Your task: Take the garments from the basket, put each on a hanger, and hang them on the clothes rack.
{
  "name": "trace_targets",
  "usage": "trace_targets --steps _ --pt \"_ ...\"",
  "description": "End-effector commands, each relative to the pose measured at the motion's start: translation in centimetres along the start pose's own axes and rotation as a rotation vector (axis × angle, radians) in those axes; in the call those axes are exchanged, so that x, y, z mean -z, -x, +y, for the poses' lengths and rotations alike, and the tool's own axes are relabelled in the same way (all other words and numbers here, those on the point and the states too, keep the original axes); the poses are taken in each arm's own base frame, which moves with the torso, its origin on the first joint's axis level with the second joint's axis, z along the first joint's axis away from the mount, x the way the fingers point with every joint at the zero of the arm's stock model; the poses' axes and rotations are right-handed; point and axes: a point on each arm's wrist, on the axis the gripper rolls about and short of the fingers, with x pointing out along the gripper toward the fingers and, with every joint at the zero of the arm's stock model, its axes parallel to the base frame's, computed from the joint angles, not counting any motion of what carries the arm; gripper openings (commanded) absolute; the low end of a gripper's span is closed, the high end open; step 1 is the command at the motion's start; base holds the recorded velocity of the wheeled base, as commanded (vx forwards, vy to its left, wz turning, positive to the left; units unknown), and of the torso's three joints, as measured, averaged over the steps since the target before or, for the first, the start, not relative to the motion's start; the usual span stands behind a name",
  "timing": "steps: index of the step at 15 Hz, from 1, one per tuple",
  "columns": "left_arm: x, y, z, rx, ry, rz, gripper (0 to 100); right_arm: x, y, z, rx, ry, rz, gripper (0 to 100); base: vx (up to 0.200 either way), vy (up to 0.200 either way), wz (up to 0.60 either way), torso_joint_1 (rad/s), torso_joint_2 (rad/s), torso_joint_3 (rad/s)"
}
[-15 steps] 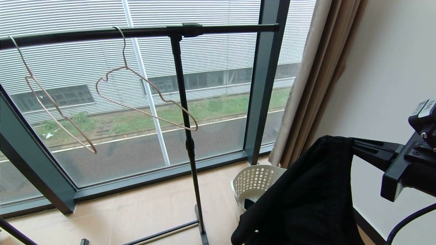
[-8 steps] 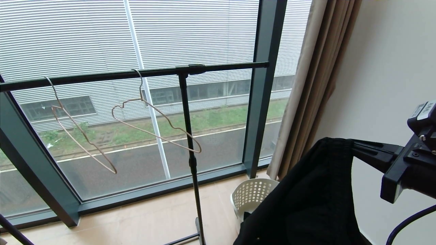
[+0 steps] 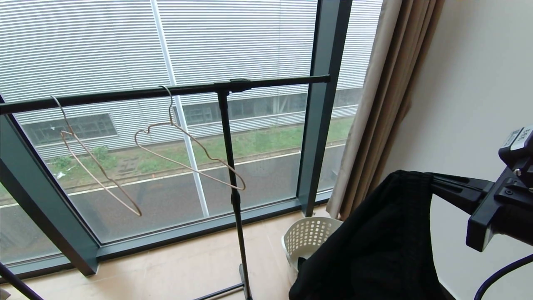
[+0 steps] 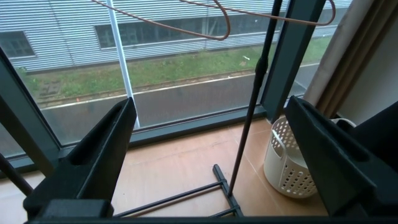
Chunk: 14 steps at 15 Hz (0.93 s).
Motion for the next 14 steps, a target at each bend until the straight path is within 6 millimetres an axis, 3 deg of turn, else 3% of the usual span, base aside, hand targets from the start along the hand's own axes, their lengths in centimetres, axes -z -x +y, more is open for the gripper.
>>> trace_targets --steps 1,6,14 --pt "0.01 0.01 0.00 -0.001 0.001 -0.001 100 0.03 0.01 0.03 -0.001 0.001 0.001 0 0.000 0.000 0.00 0.002 0.00 -0.139" --pt "0.01 0.01 0.00 -0.001 0.001 -0.001 100 0.31 -0.15 0.13 -0.006 0.001 0.013 0 0.000 0.000 0.00 0.018 -0.04 -0.041" --pt "0.01 0.01 0.00 -0.002 0.001 -0.001 100 0.35 -0.16 0.14 -0.007 0.004 0.015 0 0.000 0.000 0.00 0.185 -0.42 -0.235"
